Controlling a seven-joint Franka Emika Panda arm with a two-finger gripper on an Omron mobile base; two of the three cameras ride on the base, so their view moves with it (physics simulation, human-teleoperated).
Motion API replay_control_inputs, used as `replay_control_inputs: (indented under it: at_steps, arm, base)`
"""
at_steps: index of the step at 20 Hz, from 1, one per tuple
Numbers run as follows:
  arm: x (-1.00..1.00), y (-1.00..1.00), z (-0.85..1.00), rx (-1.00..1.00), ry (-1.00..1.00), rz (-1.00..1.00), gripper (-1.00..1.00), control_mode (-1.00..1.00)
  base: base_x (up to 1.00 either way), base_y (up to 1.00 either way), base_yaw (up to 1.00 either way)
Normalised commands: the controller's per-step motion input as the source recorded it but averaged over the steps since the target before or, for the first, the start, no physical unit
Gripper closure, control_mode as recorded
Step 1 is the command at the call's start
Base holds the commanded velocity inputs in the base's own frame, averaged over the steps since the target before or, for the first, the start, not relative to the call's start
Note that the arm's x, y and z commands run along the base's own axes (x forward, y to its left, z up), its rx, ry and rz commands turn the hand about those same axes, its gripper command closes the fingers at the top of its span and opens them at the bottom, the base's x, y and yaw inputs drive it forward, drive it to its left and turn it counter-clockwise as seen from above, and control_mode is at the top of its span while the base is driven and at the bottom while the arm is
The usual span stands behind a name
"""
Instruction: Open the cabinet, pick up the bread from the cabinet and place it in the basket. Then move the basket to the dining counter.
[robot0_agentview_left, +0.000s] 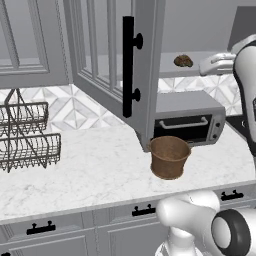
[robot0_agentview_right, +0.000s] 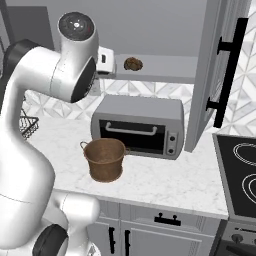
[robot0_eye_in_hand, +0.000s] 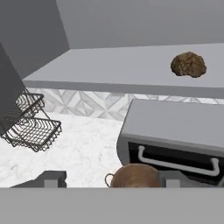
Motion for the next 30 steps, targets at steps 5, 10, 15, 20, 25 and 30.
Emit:
replay_control_inputs:
  at_steps: [5, 10, 15, 20, 25, 30]
  arm:
    - [0.49, -0.27, 0.02, -0.02, 0.0, -0.09, -1.0, -1.0]
    - [0.36, -0.31, 0.0, 0.0, -0.02, 0.0, -1.0, -1.0]
    - [0.31, -0.21, 0.0, -0.01, -0.05, 0.02, -1.0, -1.0]
    - [0.3, 0.0, 0.01, -0.02, -0.01, 0.03, -1.0, -1.0]
    - [0.4, 0.0, 0.0, 0.0, -0.13, 0.19, -1.0, -1.0]
    - [0.41, 0.0, 0.0, -0.08, -0.2, 0.06, -1.0, -1.0]
  base:
    - [0.0, 0.0, 0.0]
    - [0.0, 0.0, 0.0]
    - [0.0, 0.0, 0.0]
    - [0.0, 0.0, 0.0]
    - [0.0, 0.0, 0.0]
    - [0.0, 0.0, 0.0]
